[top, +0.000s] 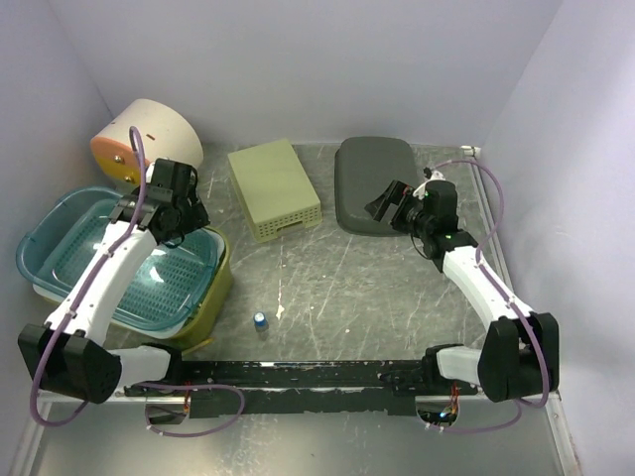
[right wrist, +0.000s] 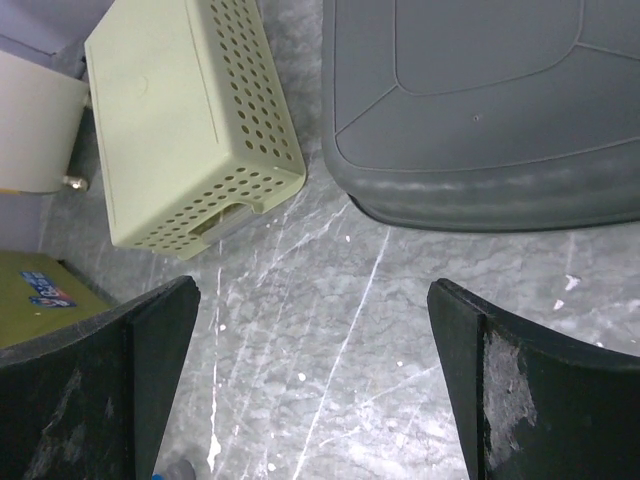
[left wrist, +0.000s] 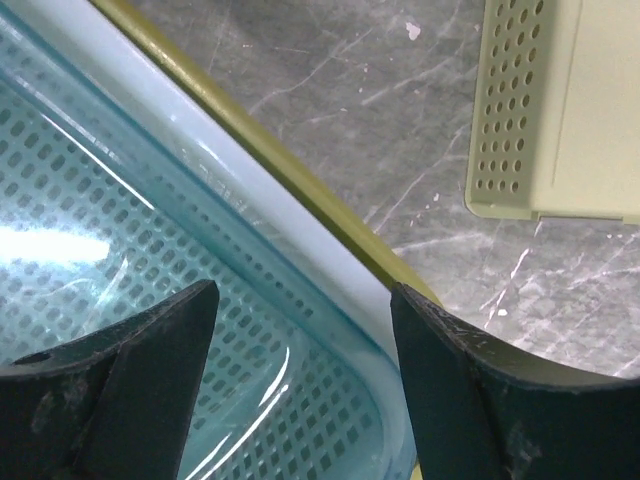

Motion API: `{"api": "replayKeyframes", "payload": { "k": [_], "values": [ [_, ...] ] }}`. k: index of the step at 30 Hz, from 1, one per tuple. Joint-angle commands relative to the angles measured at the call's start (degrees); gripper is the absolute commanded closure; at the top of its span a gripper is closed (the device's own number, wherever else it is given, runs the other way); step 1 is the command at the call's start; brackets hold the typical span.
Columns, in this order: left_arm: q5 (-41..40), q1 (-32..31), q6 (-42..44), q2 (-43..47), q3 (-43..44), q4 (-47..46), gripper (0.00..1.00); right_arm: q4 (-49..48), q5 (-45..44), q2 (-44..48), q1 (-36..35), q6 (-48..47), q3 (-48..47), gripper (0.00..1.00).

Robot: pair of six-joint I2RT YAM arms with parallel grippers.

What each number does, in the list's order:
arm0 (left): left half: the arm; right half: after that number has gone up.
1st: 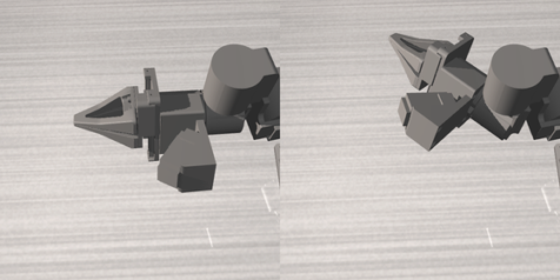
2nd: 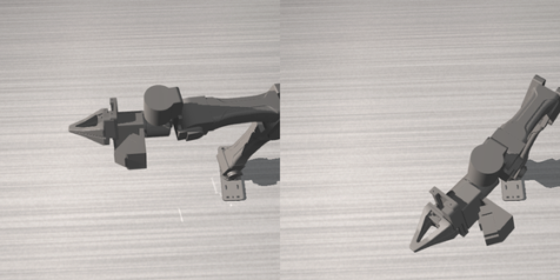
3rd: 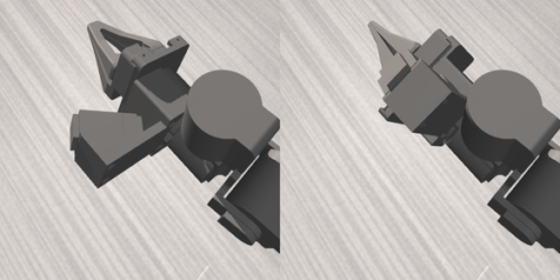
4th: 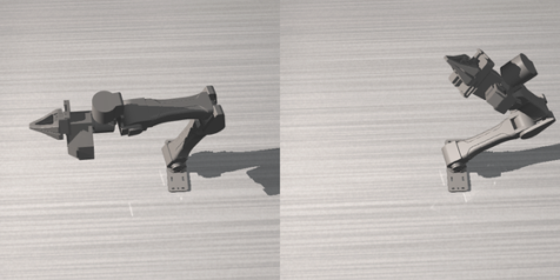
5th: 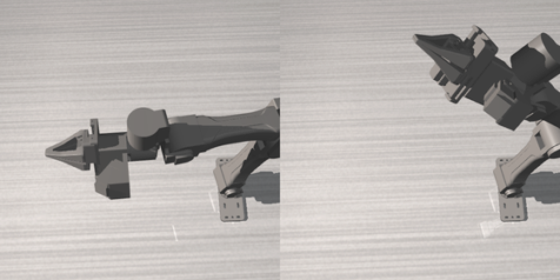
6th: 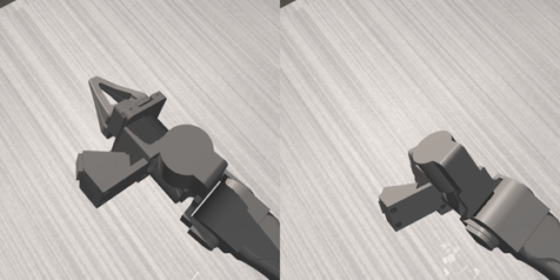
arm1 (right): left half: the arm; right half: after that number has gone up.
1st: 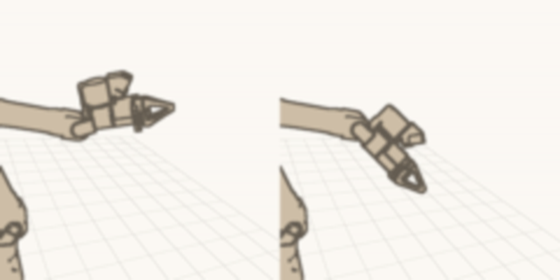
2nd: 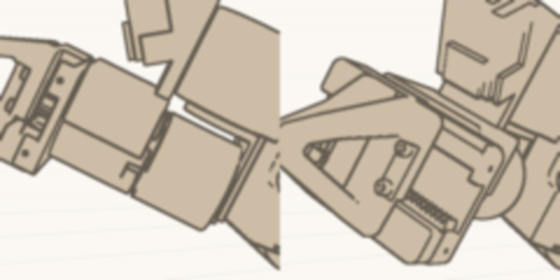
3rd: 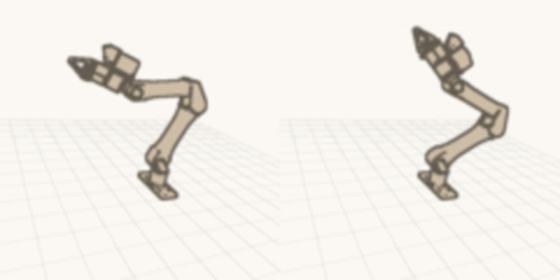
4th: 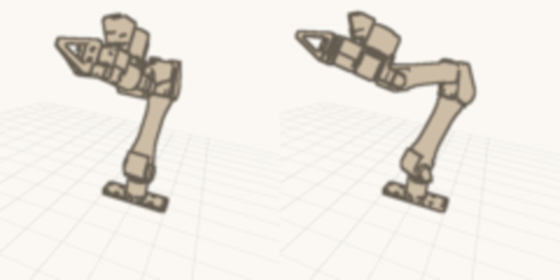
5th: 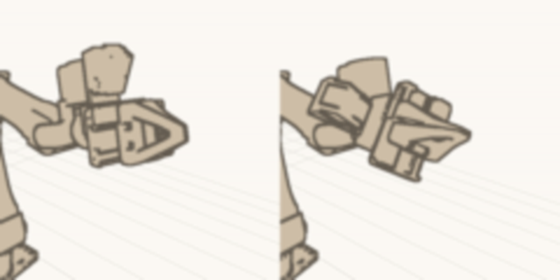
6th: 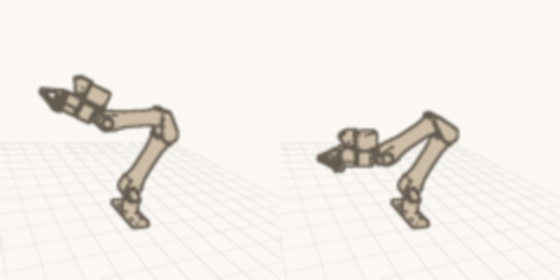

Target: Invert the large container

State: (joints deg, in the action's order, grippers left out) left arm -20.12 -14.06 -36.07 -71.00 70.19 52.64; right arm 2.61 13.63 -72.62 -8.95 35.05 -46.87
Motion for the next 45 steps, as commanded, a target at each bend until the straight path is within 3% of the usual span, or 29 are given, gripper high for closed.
{"api": "replayKeyframes", "payload": {
  "k": [1, 5, 10, 13, 14, 19, 31, 38, 40, 45],
  "values": [
    [-3.16, 0.90, -2.57, -2.29, -0.61, -4.21, 0.24, 5.02, -2.87, 2.32, 0.16, -2.62, -1.27, 0.00],
    [-4.10, 0.98, -3.51, -2.77, 0.11, -3.19, 0.41, 6.80, -4.45, 2.95, 0.17, -3.22, -1.88, 0.00],
    [-3.69, 0.97, -0.06, 1.04, 4.05, 0.57, 0.68, 7.58, -4.60, 3.11, 0.16, -3.17, -1.82, 0.00],
    [-5.18, 0.97, 1.68, 4.07, 7.27, 4.20, 0.91, 7.97, -4.71, 3.10, 0.21, -3.14, -2.13, 0.00],
    [-5.26, 0.97, 2.18, 4.76, 8.43, 5.36, 0.93, 8.20, -4.94, 3.02, 0.17, -3.19, -2.30, 0.00],
    [-1.03, 0.97, 4.28, 6.83, 14.79, 9.01, 0.93, 9.04, -5.20, 2.92, 0.18, -3.32, -3.78, 0.00],
    [22.45, 0.89, 7.36, 5.54, 35.88, 10.38, 0.93, 14.87, -10.75, 7.80, 0.21, -2.97, -9.03, 0.00],
    [52.29, -0.25, 0.76, 7.01, 21.04, -15.19, 0.93, 21.77, -19.64, 10.00, 0.21, -3.50, -16.16, 0.00],
    [51.80, -4.20, -0.02, 6.68, 18.75, -19.94, 0.93, 23.97, -22.92, 10.96, 0.18, -3.47, -18.02, 0.00],
    [49.44, -21.17, -0.55, 3.62, 14.71, -30.03, 0.93, 28.28, -34.50, 15.18, 0.16, -0.78, -19.71, 0.00]
  ]
}}
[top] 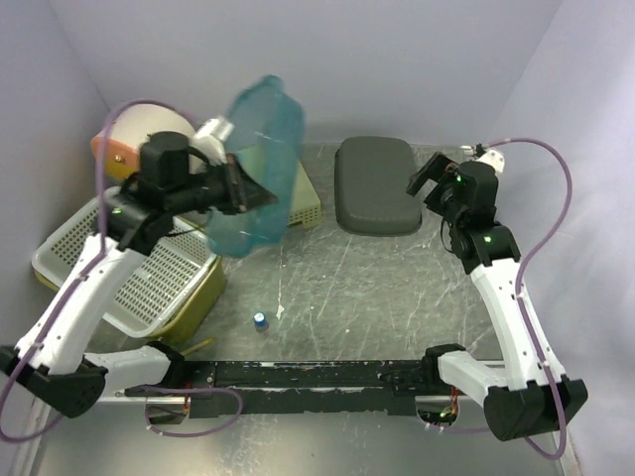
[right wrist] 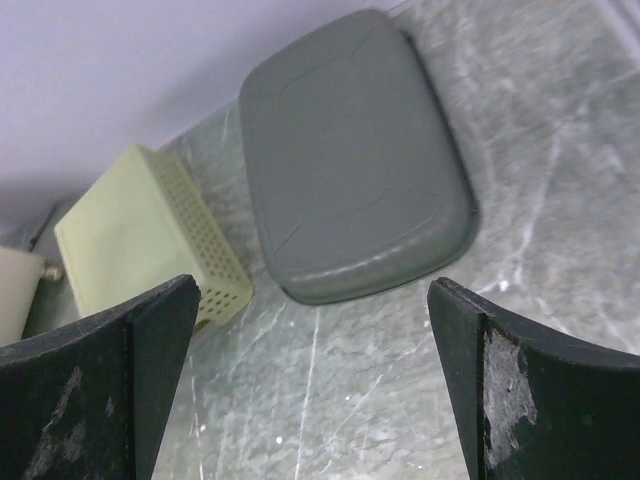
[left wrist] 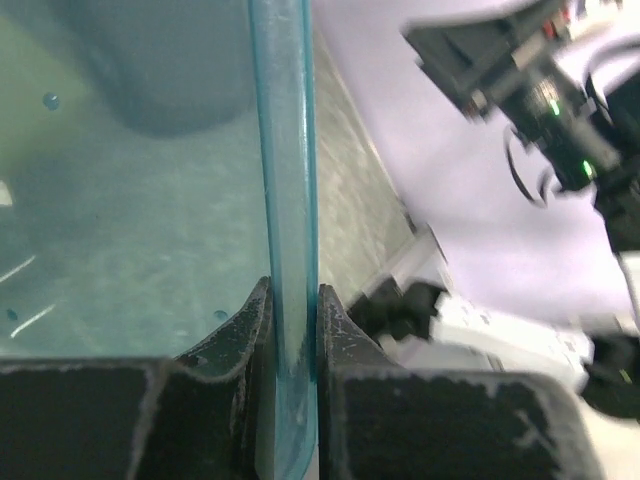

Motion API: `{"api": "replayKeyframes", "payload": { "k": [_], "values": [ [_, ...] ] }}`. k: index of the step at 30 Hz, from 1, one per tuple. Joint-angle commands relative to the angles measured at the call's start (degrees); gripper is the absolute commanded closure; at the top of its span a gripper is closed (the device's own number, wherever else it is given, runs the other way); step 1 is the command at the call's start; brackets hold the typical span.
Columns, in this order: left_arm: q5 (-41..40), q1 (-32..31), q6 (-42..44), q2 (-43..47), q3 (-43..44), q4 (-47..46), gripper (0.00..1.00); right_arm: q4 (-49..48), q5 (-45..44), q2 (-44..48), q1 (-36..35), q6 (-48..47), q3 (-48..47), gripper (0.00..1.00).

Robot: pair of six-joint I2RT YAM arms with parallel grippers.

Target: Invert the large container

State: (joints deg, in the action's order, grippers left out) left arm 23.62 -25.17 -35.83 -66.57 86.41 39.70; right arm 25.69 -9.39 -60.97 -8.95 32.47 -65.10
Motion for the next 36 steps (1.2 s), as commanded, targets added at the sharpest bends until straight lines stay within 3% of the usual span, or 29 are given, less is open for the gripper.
{"api": "replayKeyframes", "payload": {
  "k": [1, 4, 9, 15, 22, 27, 33, 36],
  "values": [
    [6.38, -12.52, -1.15, -1.91, -2.45, -19.40, 0.93, 5.54, -13.33, 4.42, 0.16, 2.68, -1.26, 0.00],
    [7.52, -18.42, -1.27, -5.56, -4.78, -24.66, 0.93, 6.21, -17.39, 7.24, 0.16, 2.52, -1.24, 0.01],
    [11.80, -20.41, -4.74, -7.12, -10.84, -33.37, 0.93, 8.34, -25.31, 11.33, 0.21, 0.46, -2.78, 0.01],
    [20.08, -20.69, -19.46, -7.25, -24.94, -56.89, 0.93, 8.68, -29.87, 12.81, 0.17, -5.02, -6.04, 0.01],
    [20.77, -20.52, -35.55, -8.32, -37.29, -83.13, 0.93, 11.50, -28.71, 10.34, 0.16, -9.11, -9.91, 0.01],
    [22.34, -21.14, -38.49, -11.14, -37.78, -85.07, 0.93, 12.55, -18.56, 8.59, 0.17, -12.95, -9.77, 0.02],
    [25.21, -23.04, -43.70, -16.27, -37.03, -90.57, 0.93, 16.68, -23.00, 6.40, 0.17, -13.00, -12.75, 0.02],
    [25.47, -25.21, -47.61, -20.61, -36.84, -97.57, 0.93, 16.23, -22.33, 7.99, 0.16, -12.81, -13.98, 0.02]
  ]
}}
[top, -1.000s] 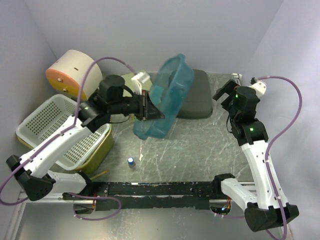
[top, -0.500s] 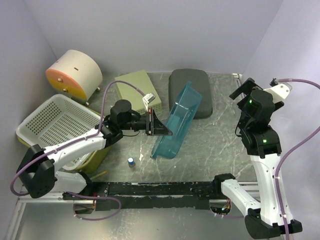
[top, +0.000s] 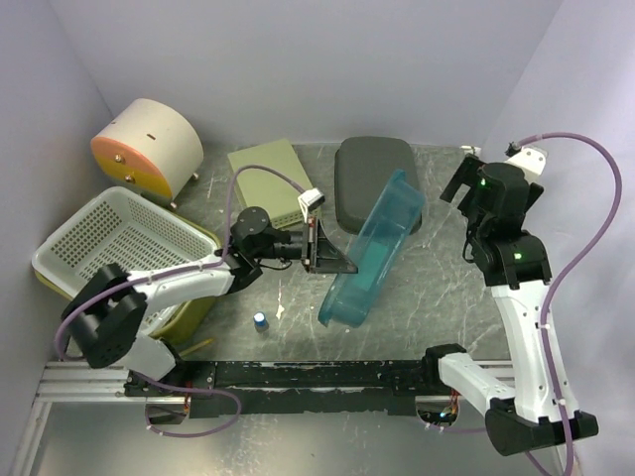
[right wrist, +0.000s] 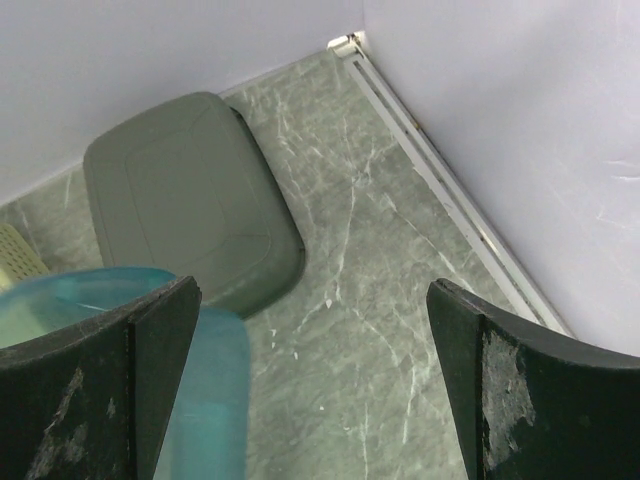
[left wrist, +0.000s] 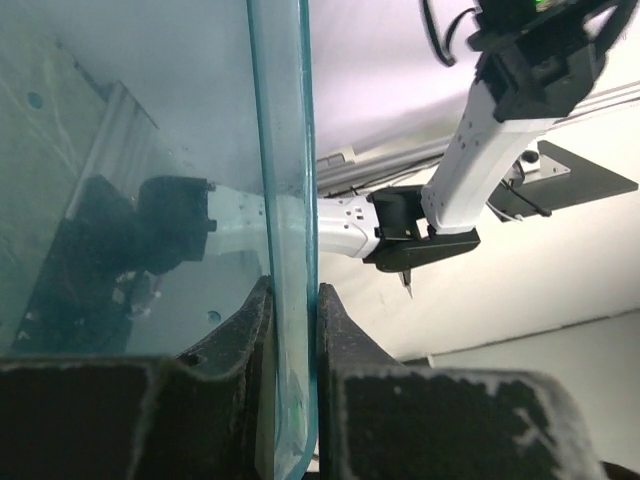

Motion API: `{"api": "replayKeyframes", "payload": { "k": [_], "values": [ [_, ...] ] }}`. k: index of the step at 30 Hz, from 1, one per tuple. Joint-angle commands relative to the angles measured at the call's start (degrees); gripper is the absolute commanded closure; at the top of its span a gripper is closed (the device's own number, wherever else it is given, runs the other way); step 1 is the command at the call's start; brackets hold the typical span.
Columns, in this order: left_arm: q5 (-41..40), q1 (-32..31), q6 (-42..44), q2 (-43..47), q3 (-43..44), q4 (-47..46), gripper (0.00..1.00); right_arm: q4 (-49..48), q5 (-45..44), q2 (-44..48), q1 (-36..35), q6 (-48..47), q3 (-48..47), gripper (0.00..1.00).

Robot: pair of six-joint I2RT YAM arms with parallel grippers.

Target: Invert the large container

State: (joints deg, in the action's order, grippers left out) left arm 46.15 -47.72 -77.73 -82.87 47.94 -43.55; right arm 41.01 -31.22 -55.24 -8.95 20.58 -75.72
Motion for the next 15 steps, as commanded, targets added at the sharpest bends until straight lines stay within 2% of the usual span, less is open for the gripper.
{"api": "replayKeyframes", "payload": {
  "k": [1, 4, 7, 9, 12, 15],
  "values": [
    [2.78, -3.01, -8.21, -6.18, 1.55, -19.00, 0.93, 0.46, -0.27, 2.88, 0.16, -1.24, -3.50, 0.02],
    [2.46, -3.92, -16.51, -14.36, 2.73, -33.83, 0.93, 0.07, -1.52, 4.35, 0.16, -2.10, -4.33, 0.02],
    [5.29, -5.04, -20.60, -22.44, 7.85, -37.83, 0.93, -0.61, -2.21, 6.07, 0.16, -2.75, -4.42, 0.02],
    [5.13, -5.98, -26.51, -28.10, 11.18, -45.42, 0.94, -0.92, -2.81, 6.97, 0.21, -3.19, -4.52, 0.02],
    [2.63, -7.61, -34.16, -36.35, 16.49, -55.16, 0.93, 0.03, -4.03, 7.34, 0.16, -3.06, -5.57, 0.02],
    [0.29, -8.75, -37.25, -42.79, 20.46, -58.24, 0.93, 0.58, -4.41, 7.31, 0.16, -2.78, -5.77, 0.02]
  ]
}}
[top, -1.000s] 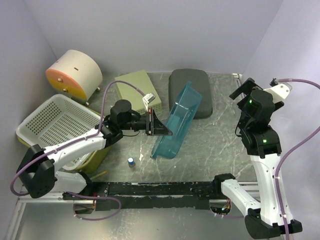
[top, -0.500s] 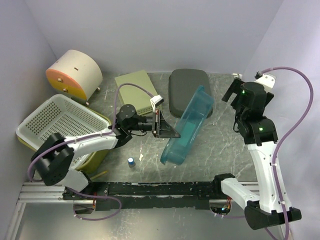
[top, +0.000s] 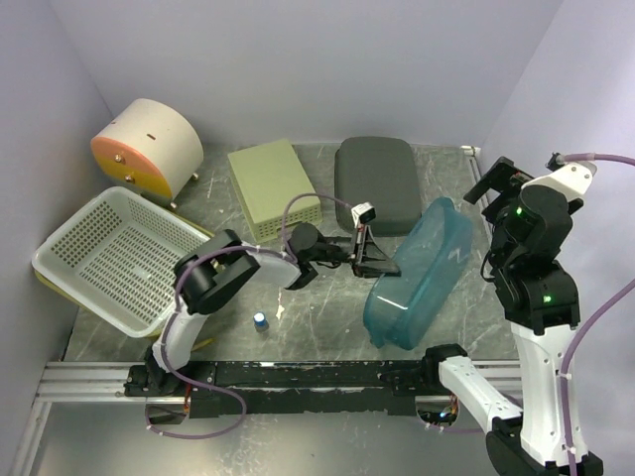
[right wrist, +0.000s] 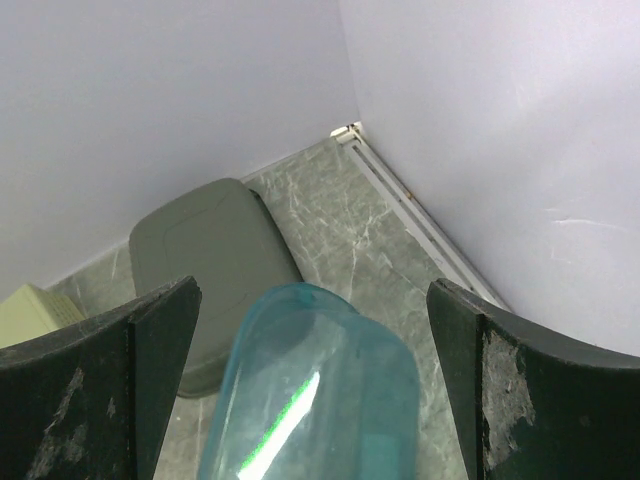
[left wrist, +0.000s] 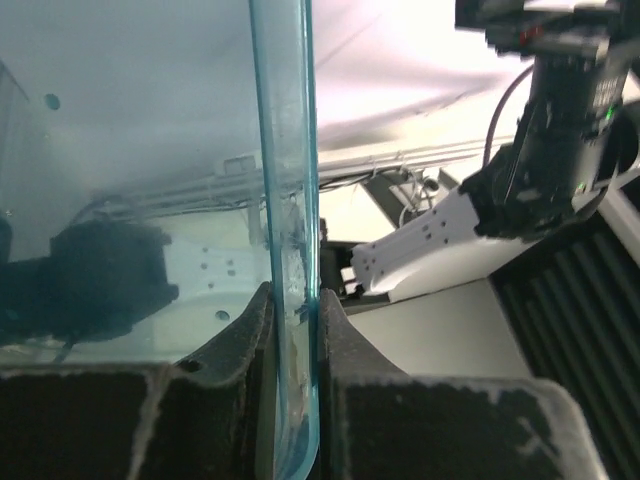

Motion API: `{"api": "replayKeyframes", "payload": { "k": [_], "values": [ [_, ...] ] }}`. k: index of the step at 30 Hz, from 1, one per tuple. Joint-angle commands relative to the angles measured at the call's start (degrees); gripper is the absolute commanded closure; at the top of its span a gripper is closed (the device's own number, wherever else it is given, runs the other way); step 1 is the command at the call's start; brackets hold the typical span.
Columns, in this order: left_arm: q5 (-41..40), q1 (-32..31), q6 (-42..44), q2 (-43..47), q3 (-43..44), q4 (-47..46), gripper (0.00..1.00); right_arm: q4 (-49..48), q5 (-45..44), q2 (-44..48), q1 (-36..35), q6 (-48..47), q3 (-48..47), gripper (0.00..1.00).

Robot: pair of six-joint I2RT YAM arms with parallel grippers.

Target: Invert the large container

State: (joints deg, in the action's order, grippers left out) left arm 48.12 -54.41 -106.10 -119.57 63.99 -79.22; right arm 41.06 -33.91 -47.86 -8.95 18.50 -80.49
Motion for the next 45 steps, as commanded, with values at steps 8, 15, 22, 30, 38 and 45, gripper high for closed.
{"api": "replayKeyframes", "payload": {
  "k": [8, 15, 22, 30, 38, 45],
  "values": [
    [-0.97, -0.17, 3.06, -10.20, 2.66, -9.75, 0.87, 1.50, -1.09, -0.47, 0.16, 0.71, 0.18, 0.02],
    [0.79, 3.86, 15.34, -10.74, -1.52, 4.88, 0.35, 2.60, 2.29, 0.05, 0.16, 3.04, 3.66, 0.02],
    [0.01, 4.87, 35.43, -5.67, 0.39, 31.35, 0.11, 2.76, 10.08, -1.12, 0.21, 6.34, 8.25, 0.02],
    [-14.66, 2.30, 66.91, 3.16, 12.74, 79.44, 0.05, -3.21, 20.17, -9.01, 0.25, 7.66, 15.42, 0.00],
    [-28.21, 2.18, 75.16, 12.66, 17.95, 95.76, 0.05, -11.82, 28.51, -26.94, 8.96, 12.89, 10.49, 0.00],
    [-41.20, 2.16, 75.78, 28.82, 12.49, 102.59, 0.03, -20.88, 33.66, -40.94, 16.02, 14.01, 6.75, 0.00]
  ]
}}
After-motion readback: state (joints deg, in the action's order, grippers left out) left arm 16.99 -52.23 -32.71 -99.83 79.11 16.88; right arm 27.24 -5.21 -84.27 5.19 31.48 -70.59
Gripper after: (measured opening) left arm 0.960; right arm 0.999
